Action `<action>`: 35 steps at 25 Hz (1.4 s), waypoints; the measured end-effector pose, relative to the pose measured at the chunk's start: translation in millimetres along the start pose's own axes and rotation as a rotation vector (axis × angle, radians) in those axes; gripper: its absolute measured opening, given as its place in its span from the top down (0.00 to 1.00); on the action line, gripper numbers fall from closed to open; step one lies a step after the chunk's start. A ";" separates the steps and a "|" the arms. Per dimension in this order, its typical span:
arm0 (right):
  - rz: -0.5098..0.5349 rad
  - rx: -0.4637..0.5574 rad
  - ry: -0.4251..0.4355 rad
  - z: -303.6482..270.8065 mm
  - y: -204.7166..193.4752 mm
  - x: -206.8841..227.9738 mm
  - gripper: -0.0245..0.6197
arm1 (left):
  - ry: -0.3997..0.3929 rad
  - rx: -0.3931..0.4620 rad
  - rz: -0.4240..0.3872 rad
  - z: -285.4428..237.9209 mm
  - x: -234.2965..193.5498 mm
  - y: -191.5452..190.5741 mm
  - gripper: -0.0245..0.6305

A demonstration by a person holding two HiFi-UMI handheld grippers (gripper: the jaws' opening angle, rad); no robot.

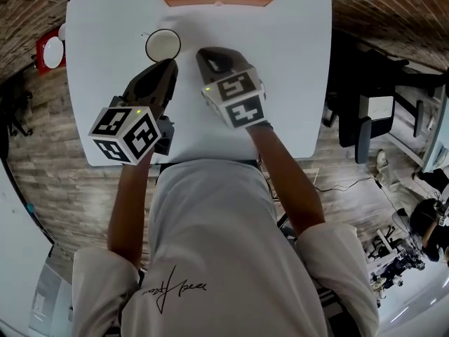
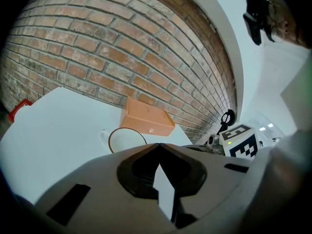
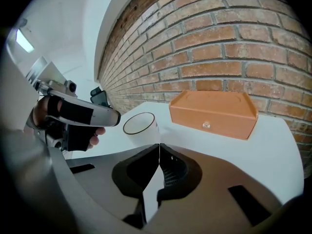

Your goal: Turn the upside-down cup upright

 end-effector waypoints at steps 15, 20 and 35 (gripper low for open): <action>-0.037 0.044 0.125 61.4 3.5 -2.2 0.93 | -0.009 0.022 -0.008 17.7 49.2 -15.4 0.95; -0.048 0.046 0.142 77.3 2.6 -8.2 0.93 | -0.033 0.025 -0.002 30.5 62.3 -19.9 0.95; -0.029 0.115 0.190 125.2 20.9 -32.4 0.93 | -0.063 0.064 -0.019 67.0 81.3 -21.8 0.95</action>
Point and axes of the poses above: the fingertips, and each gripper's own axes: z backward along the fingers, x to its right, y out of its top, the point moved 8 cm from there along z, backward along the fingers, and after that the axes turned 12 degrees about x, right-handed, at the moved point
